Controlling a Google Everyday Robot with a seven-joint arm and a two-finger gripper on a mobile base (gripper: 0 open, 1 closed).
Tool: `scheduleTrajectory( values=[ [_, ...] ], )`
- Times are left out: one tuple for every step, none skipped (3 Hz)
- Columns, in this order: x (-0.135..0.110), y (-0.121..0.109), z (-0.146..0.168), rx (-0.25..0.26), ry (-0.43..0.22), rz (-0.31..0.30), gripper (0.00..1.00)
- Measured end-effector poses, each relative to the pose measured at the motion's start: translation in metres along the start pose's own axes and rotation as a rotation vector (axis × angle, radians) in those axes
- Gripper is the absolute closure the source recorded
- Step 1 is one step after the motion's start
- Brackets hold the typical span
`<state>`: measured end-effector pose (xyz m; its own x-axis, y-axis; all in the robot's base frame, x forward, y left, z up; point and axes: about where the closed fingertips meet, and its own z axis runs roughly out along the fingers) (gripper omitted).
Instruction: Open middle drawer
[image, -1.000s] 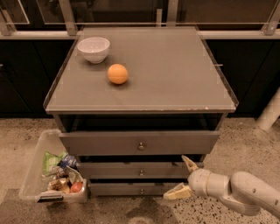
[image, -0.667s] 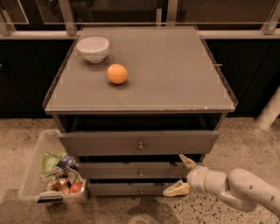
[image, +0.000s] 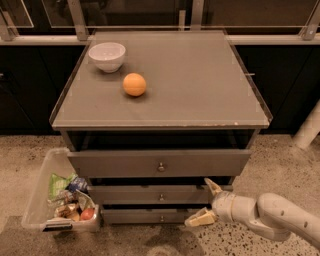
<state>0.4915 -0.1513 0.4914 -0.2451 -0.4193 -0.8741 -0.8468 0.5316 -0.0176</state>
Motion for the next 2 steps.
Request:
scheduleTrajectory(
  values=[
    [0.0202, 0.0053, 0.0135, -0.031, 0.024, 0.05, 0.0],
    [0.0212, 0.0057, 0.0141, -0.033, 0.026, 0.052, 0.0]
  ],
)
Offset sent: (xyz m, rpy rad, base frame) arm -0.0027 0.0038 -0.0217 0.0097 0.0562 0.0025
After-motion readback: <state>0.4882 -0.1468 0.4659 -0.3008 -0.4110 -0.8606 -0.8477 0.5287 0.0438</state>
